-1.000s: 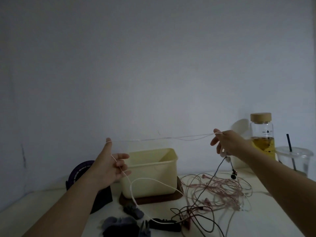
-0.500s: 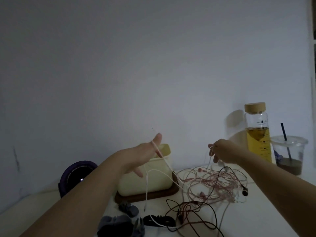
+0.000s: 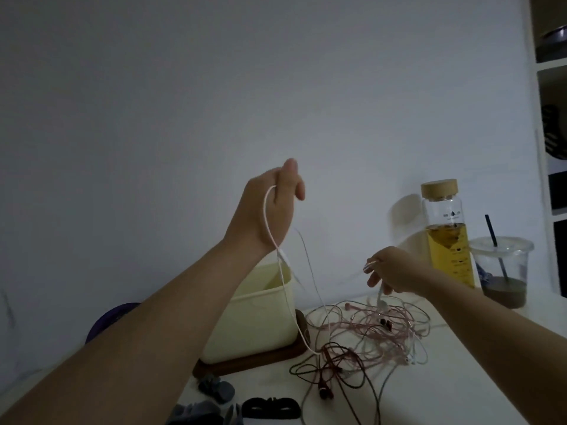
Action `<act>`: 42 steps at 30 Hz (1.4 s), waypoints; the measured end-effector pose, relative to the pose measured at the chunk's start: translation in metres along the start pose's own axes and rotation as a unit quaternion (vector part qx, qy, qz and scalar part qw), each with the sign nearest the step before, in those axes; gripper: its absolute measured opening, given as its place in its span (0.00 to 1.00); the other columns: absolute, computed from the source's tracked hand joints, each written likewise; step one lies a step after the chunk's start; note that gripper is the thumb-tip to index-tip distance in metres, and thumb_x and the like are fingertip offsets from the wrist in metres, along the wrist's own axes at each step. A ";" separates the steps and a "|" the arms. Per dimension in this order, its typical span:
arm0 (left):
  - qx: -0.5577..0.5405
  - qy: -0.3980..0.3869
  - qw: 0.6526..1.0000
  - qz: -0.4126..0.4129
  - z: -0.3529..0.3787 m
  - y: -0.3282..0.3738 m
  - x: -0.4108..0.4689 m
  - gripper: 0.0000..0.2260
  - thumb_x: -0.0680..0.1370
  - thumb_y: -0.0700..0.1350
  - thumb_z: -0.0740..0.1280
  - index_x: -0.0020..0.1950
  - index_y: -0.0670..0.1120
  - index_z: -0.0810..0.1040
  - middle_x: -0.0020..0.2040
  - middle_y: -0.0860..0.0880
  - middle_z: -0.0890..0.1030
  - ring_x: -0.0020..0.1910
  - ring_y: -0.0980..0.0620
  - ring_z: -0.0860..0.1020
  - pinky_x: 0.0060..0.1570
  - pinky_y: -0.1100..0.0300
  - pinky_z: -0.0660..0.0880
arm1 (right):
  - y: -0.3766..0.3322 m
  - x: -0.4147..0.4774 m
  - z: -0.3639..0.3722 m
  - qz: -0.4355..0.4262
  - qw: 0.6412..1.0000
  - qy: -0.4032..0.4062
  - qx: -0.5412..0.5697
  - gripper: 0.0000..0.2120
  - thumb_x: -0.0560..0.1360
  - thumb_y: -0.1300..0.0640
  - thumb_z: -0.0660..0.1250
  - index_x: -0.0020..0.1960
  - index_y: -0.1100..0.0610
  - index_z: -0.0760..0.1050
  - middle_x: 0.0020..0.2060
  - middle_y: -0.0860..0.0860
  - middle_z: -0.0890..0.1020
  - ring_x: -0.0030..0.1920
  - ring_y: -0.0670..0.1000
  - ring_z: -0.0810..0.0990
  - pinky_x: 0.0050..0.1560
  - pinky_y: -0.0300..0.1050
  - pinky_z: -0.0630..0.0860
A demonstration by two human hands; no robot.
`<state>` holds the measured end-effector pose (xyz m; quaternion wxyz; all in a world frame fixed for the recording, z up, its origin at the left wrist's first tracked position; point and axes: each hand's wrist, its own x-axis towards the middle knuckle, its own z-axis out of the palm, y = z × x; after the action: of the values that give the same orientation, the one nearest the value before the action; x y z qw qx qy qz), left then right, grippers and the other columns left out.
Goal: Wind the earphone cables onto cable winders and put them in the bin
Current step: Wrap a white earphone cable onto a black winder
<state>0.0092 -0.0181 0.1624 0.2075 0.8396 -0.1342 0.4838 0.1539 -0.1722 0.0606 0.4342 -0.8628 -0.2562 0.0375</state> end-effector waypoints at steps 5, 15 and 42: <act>0.047 -0.113 0.992 -0.008 0.007 0.013 0.015 0.25 0.83 0.55 0.48 0.37 0.43 0.74 0.31 0.51 0.70 0.30 0.53 0.69 0.38 0.58 0.68 | 0.003 0.002 -0.013 -0.004 0.983 0.059 0.173 0.14 0.81 0.64 0.52 0.47 0.63 0.77 0.32 0.56 0.79 0.27 0.50 0.73 0.26 0.39 0.65; -0.144 -0.244 0.912 -0.297 0.021 0.000 0.014 0.27 0.84 0.55 0.45 0.39 0.43 0.76 0.26 0.52 0.64 0.24 0.55 0.67 0.36 0.57 0.78 | -0.018 -0.015 -0.011 -0.126 0.970 -0.018 0.208 0.13 0.82 0.58 0.55 0.57 0.57 0.78 0.34 0.51 0.80 0.39 0.55 0.78 0.43 0.50 0.75; 0.062 -0.008 0.913 -0.403 -0.039 -0.097 -0.017 0.29 0.84 0.55 0.45 0.36 0.43 0.78 0.34 0.46 0.69 0.29 0.49 0.69 0.58 0.43 0.75 | 0.015 0.008 -0.013 0.019 0.997 0.075 0.022 0.17 0.79 0.53 0.63 0.35 0.60 0.76 0.27 0.52 0.75 0.23 0.48 0.67 0.21 0.36 0.64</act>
<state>0.0128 0.0858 0.1438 0.3315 0.8372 0.2447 0.3596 0.1706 -0.1856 0.0585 0.4703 -0.8582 -0.2053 -0.0135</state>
